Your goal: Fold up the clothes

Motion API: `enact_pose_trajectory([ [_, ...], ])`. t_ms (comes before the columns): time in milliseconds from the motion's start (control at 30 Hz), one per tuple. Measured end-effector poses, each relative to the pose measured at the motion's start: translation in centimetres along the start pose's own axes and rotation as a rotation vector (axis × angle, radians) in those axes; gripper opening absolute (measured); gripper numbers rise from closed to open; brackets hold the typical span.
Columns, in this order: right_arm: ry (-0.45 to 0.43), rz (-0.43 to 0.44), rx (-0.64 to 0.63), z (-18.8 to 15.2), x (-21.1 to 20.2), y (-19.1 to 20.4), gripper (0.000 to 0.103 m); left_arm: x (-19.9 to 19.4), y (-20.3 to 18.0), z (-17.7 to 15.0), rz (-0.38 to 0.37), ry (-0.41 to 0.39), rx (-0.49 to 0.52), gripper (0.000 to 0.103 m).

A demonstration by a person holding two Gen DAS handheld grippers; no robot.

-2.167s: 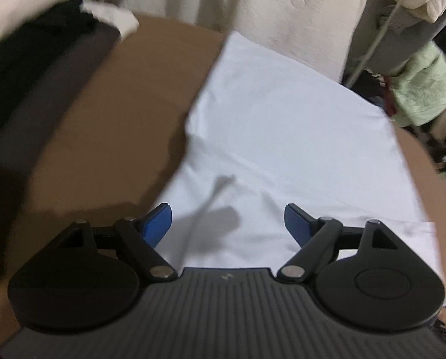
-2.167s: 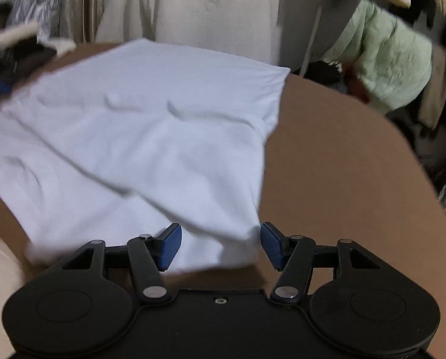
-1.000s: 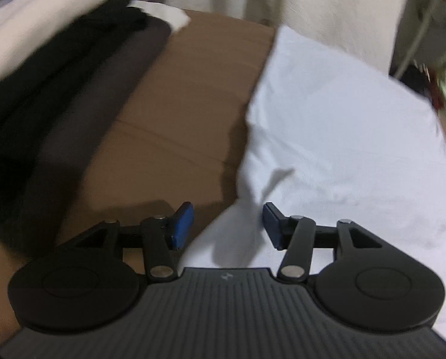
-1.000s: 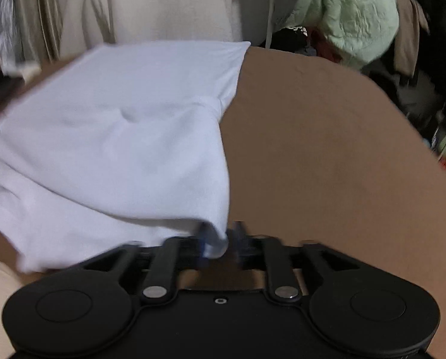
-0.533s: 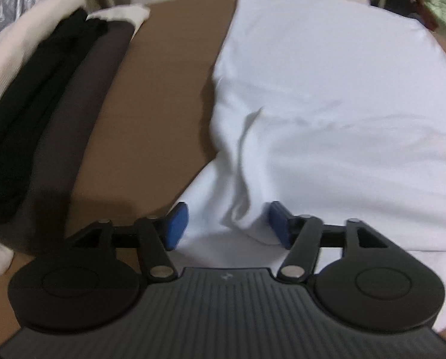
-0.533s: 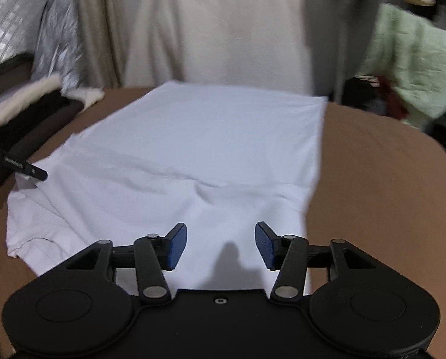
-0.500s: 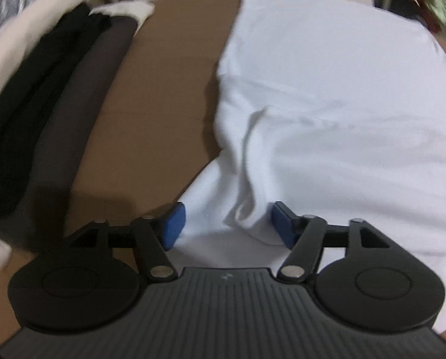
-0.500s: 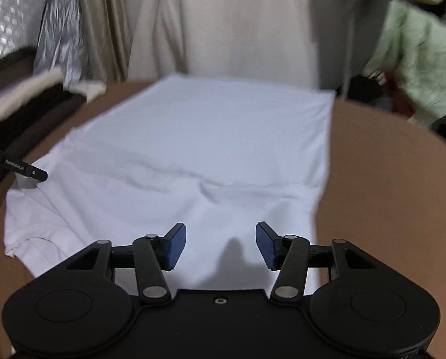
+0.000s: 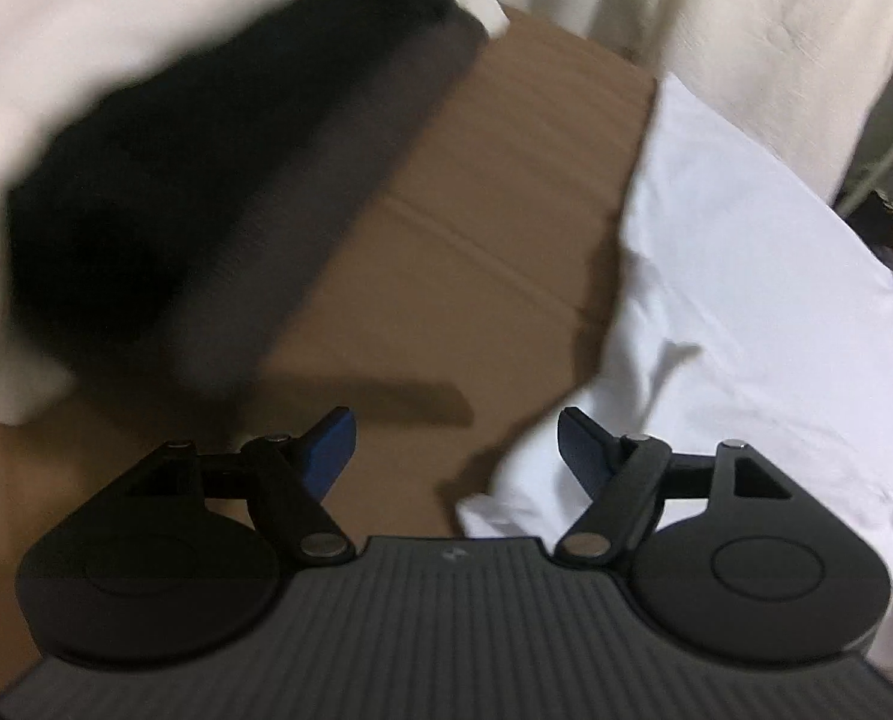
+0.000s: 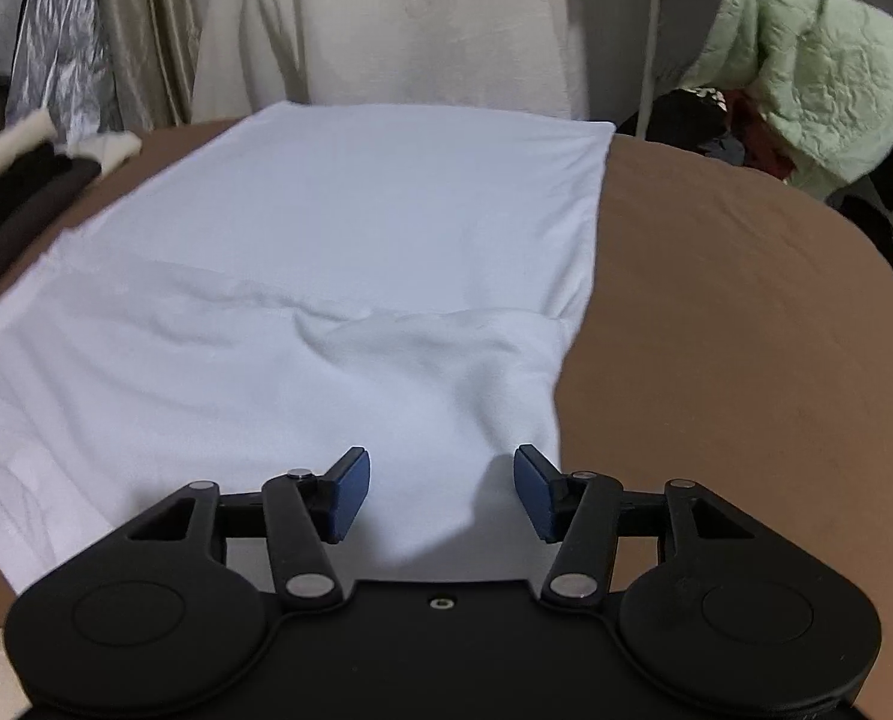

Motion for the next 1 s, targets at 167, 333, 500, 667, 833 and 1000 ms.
enact_pose_trajectory([
  [167,0.078,0.114,0.119,1.3,2.3,-1.1,0.077,3.4,-1.8,-2.7,0.039,0.067,0.185,0.068],
  [333,0.111,0.170,0.113,2.1,3.9,-0.7,0.079,1.8,-1.1,-3.2,0.119,0.040,0.143,0.005],
  [500,0.103,0.182,0.095,1.4,4.1,-0.8,0.082,0.2,-0.4,-3.7,0.198,0.014,0.098,0.000],
  [667,0.113,0.174,0.073,1.1,4.6,-1.7,0.084,-1.2,0.9,-3.6,0.214,-0.002,-0.009,0.003],
  [833,0.077,0.176,0.104,3.2,3.8,-2.5,0.084,-2.7,-0.7,-2.6,0.186,-0.049,0.000,0.055],
  [1000,0.041,0.189,0.124,5.9,3.8,-3.6,0.084,-2.8,-3.2,-1.8,0.131,-0.070,0.068,0.055],
])
Point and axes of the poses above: each gripper's, at about its wrist camera, not at the fingertips, and x roughly the way its jaws point, y to its left, z to its top, the point moved 9 cm from there along x, roughly the way its jaws point, and after that the axes turned 13 degrees about -z, right-handed, at the moved point
